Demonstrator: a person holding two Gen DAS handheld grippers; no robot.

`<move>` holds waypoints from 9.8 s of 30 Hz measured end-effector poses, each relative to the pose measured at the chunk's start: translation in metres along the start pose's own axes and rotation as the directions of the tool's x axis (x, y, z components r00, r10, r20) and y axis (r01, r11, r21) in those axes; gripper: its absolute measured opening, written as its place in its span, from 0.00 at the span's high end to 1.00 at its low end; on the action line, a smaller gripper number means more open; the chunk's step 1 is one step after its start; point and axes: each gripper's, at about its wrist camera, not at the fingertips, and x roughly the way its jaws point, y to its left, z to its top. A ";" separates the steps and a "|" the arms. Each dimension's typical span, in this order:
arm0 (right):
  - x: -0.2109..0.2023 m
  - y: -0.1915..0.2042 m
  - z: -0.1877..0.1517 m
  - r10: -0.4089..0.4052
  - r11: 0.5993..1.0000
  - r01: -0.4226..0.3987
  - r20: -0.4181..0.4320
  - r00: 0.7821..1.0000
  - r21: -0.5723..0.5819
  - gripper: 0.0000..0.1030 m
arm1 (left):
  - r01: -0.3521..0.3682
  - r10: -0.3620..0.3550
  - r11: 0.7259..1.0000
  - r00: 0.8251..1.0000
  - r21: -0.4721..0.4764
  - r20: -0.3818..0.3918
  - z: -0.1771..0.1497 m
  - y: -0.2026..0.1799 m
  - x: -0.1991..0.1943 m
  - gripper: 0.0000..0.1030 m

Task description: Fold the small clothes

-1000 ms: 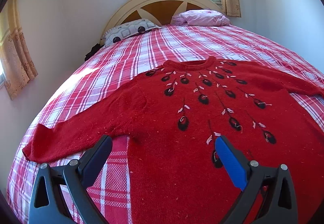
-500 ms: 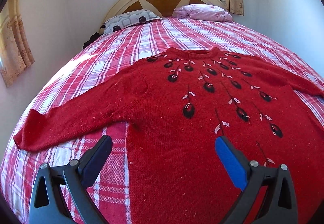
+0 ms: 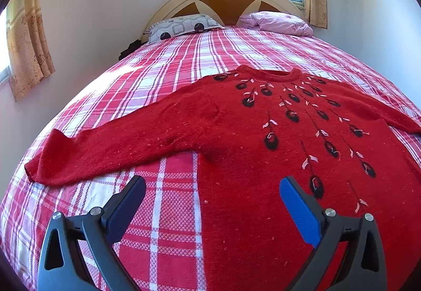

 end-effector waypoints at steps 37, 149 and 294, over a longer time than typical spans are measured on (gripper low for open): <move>0.024 0.315 -0.107 0.320 0.742 -0.388 -0.220 0.921 -0.547 0.89 | 0.206 -0.206 0.971 0.978 -0.120 0.005 0.005 0.031 -0.010 0.01; 0.056 0.034 -0.093 0.212 0.961 -0.209 -0.005 0.977 -0.181 0.13 | -0.056 0.054 0.992 0.998 -0.116 -0.019 0.040 0.102 0.036 0.32; 0.051 0.322 -0.112 0.340 0.712 -0.506 -0.391 0.855 -0.487 0.89 | 0.132 -0.090 0.949 0.984 -0.286 0.155 0.045 0.115 0.057 0.01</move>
